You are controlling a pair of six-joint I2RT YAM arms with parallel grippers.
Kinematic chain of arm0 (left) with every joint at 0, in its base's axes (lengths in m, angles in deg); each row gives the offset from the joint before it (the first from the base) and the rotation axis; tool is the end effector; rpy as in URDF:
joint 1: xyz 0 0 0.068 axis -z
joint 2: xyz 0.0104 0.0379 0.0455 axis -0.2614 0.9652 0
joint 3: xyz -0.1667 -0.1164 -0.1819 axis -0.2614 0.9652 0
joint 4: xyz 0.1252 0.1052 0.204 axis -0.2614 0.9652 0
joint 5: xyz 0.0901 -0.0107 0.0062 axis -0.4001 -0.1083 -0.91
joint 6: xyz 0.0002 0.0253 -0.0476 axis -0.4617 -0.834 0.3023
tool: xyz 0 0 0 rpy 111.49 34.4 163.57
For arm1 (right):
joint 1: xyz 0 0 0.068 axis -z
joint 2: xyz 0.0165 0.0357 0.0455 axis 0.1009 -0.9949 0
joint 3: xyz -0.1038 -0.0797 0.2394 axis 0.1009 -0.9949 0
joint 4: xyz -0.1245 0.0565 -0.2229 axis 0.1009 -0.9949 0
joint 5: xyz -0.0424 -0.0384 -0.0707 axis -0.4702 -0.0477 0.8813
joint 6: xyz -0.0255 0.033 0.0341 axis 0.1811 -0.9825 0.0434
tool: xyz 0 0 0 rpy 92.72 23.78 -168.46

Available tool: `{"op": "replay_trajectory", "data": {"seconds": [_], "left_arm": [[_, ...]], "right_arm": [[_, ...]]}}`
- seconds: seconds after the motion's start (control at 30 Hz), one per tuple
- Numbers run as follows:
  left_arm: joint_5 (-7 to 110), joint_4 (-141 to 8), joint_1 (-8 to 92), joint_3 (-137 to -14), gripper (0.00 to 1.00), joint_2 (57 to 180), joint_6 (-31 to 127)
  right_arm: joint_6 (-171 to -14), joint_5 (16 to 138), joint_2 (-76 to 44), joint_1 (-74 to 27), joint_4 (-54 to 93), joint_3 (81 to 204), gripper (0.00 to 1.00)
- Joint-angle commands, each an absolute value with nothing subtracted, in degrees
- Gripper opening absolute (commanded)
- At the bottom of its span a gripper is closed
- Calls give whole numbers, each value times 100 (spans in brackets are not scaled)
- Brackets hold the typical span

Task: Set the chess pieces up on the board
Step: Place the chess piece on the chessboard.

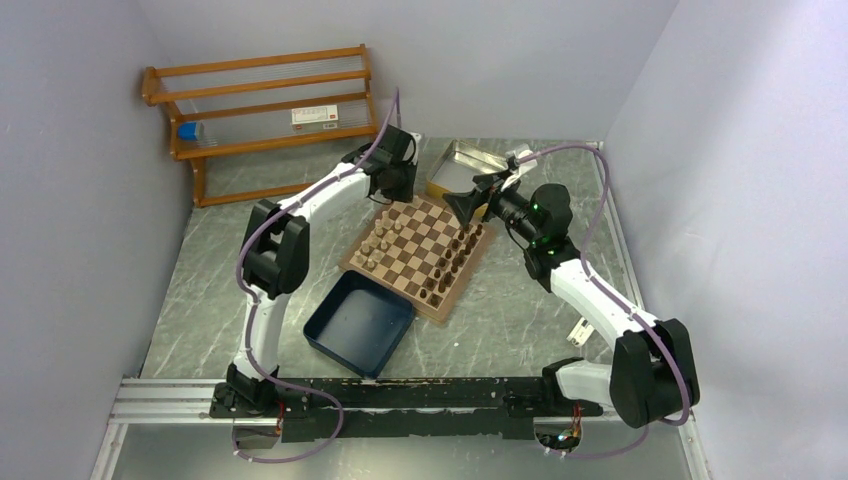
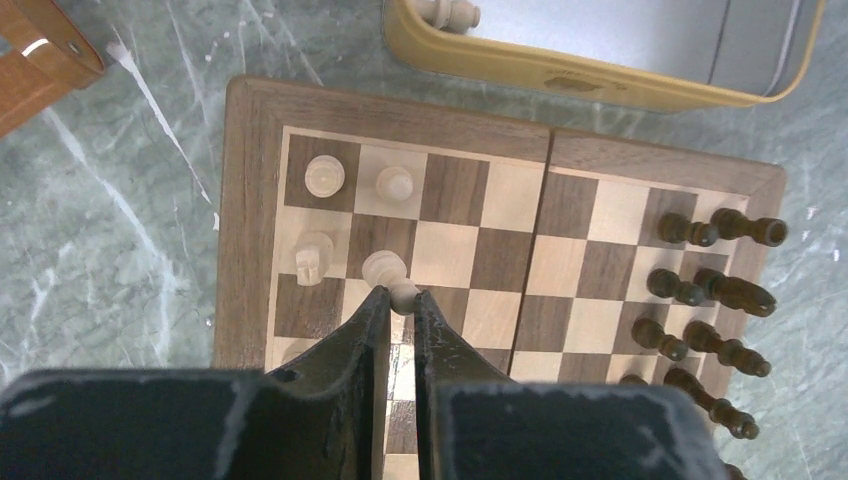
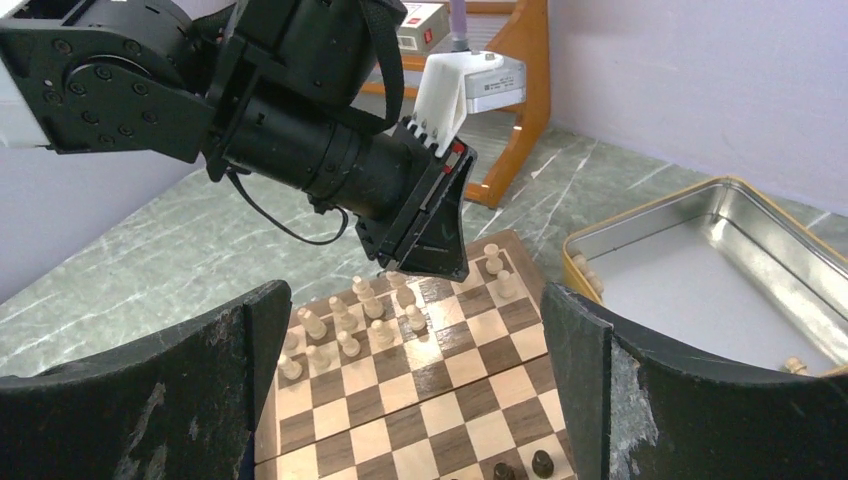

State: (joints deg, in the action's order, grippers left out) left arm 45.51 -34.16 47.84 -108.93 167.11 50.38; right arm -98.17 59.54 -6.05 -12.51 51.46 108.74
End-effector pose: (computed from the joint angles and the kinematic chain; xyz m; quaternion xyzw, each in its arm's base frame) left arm 0.4117 -0.2658 0.2329 0.1586 0.9215 -0.1579 0.3176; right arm 0.2650 0.1034 0.3014 -0.1915 0.6669 0.3323 0.6388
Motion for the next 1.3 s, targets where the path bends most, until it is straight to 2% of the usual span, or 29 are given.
{"op": "replay_trajectory", "data": {"seconds": [0.0, 0.9, 1.1, 1.27], "left_arm": [[4441, -3245, 4792, -11197, 7, 16889, 4946], [4665, -3329, 4789, -11246, 9, 17168, 4974], [4901, -3497, 4789, -11161, 14, 16795, 5087], [4660, -3815, 4751, -10908, 22, 16320, 5225]], "right_arm": [[-9861, 6144, -467, -1285, 5055, 10773, 100], [-9683, 6374, -301, -1344, 5030, 10692, 100], [-9788, 6445, -425, -1363, 5028, 10738, 100], [-9866, 7026, -600, -1397, 4631, 10980, 100]]}}
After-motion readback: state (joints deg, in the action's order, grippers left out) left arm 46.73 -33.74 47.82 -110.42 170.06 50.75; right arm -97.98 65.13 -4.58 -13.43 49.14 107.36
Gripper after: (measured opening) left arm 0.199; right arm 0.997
